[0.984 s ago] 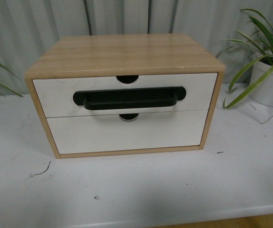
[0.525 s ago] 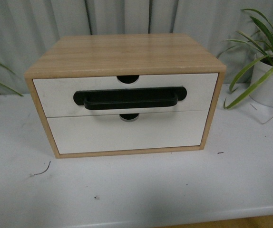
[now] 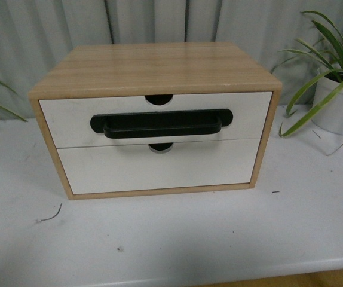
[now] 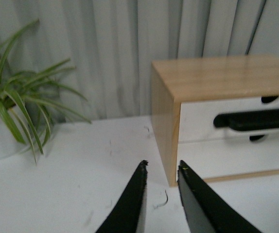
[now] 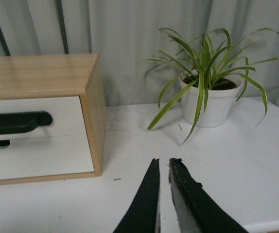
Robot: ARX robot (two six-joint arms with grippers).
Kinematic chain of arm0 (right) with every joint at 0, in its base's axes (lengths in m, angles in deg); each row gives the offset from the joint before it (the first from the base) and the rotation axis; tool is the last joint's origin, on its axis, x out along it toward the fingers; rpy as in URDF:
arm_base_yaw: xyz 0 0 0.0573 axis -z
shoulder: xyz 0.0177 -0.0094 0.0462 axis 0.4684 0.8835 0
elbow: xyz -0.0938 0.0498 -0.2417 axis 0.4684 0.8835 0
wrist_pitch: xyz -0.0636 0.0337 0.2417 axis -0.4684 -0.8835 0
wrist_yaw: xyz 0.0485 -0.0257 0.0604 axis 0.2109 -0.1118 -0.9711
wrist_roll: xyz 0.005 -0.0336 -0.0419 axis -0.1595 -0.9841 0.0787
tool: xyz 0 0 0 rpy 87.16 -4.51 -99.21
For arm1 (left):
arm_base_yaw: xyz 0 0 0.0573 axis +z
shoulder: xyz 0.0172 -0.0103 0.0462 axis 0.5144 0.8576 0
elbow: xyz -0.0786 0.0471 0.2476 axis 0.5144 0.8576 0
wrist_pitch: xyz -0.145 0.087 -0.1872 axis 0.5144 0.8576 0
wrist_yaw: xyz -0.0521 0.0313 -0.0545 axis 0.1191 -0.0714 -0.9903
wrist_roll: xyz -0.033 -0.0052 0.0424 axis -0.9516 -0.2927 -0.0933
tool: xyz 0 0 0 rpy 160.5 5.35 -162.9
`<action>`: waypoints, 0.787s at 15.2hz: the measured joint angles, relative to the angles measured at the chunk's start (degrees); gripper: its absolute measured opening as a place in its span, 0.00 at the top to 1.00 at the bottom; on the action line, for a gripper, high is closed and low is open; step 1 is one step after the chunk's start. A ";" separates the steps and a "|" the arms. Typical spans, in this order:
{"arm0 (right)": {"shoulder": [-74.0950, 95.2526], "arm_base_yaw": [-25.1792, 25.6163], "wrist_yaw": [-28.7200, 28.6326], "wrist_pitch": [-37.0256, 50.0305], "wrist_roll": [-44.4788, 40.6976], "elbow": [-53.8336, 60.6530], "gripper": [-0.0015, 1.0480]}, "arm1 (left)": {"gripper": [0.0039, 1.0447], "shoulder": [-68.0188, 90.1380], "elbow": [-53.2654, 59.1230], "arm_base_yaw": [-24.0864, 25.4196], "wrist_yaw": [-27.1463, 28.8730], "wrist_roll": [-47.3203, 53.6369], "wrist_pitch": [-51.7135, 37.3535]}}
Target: Close drawer sideways
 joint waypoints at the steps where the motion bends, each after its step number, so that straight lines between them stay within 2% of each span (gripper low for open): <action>1: -1.09 0.87 -1.03 -1.29 0.02 0.02 0.95 | 0.87 0.15 -0.33 -0.02 0.04 -0.17 -0.24; 2: -3.96 5.90 -6.82 -3.52 0.04 0.02 0.98 | 0.99 0.11 0.00 0.00 0.00 -0.50 0.48; 3: -5.25 8.41 -7.10 -4.76 0.15 0.02 0.98 | 0.99 0.11 0.00 0.02 0.02 -0.35 0.11; 8: -10.49 7.82 -8.20 -10.19 0.13 0.02 0.98 | 0.99 0.11 0.00 0.02 0.00 -0.37 0.26; 10: -19.43 7.82 -8.20 -20.39 0.24 -0.02 0.98 | 0.99 0.11 0.00 0.02 0.02 -0.37 0.26; 12: -20.13 7.82 -8.20 -20.90 0.26 -0.02 0.98 | 0.99 0.11 0.00 0.02 0.00 -0.37 0.26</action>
